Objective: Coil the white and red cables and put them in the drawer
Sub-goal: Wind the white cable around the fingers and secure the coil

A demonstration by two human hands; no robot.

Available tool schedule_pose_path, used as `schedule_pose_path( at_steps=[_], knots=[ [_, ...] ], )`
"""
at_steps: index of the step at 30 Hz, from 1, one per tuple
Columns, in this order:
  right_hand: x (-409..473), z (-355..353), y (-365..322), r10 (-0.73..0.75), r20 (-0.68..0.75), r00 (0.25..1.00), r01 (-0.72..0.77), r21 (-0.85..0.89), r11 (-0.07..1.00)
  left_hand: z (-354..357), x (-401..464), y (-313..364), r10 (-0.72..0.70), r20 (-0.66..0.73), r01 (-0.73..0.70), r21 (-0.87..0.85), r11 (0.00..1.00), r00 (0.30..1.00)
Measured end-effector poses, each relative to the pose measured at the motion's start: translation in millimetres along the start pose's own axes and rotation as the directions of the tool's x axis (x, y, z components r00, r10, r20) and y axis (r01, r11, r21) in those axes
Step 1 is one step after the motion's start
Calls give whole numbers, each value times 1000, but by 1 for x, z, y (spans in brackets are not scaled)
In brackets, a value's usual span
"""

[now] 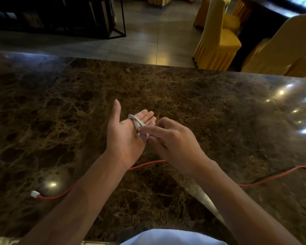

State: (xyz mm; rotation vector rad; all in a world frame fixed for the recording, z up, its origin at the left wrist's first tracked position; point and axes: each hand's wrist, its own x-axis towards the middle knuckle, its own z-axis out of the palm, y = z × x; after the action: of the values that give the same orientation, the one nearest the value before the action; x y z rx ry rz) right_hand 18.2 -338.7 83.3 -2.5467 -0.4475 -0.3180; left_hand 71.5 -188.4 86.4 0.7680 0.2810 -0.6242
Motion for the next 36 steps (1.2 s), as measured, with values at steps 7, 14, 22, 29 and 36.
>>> schedule_pose_path(
  at_steps=[7,14,22,29,36],
  knots=[
    [1,-4,3,33,90,995,-24,-97,995,-8,5,-2,-179,111,162,144,976,978],
    [8,-3,3,-36,136,990,54,-125,991,-15,4,-5,-132,78,121,137,983,988],
    [2,-1,8,-232,-35,972,233,11,972,-12,-8,5,-167,124,172,-30,985,978],
    [-7,4,15,-130,-49,990,139,340,930,-10,-8,4,-175,59,182,-132,975,983],
    [-7,-7,-4,81,-3,997,-38,869,493,10,-17,18,-150,-36,124,-397,910,988]
  ],
)
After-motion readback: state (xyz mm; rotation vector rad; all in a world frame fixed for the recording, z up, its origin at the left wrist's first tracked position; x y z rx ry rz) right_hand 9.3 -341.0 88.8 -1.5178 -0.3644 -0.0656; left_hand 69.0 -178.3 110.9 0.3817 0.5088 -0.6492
